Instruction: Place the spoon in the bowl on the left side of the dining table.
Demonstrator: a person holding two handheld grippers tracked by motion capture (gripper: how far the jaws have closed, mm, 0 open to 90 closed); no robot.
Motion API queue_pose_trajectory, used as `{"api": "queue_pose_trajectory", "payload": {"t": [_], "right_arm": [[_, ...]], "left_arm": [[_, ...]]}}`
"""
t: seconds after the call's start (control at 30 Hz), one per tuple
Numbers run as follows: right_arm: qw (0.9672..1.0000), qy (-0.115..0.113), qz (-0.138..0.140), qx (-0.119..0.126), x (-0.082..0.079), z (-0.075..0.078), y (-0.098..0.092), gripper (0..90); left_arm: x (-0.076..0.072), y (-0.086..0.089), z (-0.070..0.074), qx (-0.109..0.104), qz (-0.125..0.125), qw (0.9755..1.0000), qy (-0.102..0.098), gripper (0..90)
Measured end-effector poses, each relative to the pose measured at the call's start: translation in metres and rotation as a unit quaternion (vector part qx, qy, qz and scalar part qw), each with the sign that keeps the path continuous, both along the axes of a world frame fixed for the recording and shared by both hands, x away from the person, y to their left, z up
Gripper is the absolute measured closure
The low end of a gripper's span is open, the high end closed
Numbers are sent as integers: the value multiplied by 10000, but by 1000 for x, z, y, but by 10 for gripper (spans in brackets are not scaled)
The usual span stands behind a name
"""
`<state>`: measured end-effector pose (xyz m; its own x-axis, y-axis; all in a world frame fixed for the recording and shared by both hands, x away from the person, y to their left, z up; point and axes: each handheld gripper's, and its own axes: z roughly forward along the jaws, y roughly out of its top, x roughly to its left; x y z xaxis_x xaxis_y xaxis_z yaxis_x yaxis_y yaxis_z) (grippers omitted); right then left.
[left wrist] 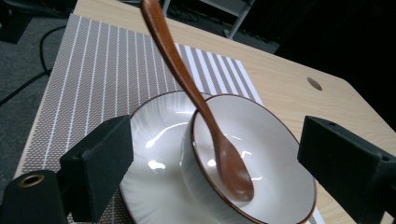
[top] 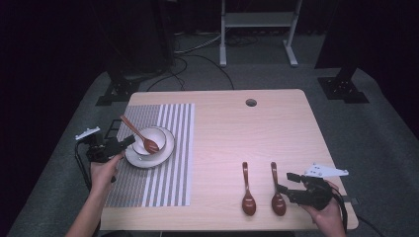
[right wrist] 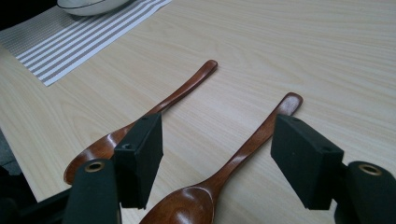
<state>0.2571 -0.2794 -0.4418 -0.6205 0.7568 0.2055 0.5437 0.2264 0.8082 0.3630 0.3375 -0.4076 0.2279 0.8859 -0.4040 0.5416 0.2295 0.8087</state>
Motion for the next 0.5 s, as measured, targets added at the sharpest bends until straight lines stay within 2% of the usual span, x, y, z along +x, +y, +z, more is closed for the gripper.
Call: {"api": "queue_pose_trajectory", "payload": {"t": [0.5], "right_arm": [[10000,-16,-21,22,-1,0,-2,326]], "left_arm": [[-3,-23,10,95,-333,9993,-152,95]]}}
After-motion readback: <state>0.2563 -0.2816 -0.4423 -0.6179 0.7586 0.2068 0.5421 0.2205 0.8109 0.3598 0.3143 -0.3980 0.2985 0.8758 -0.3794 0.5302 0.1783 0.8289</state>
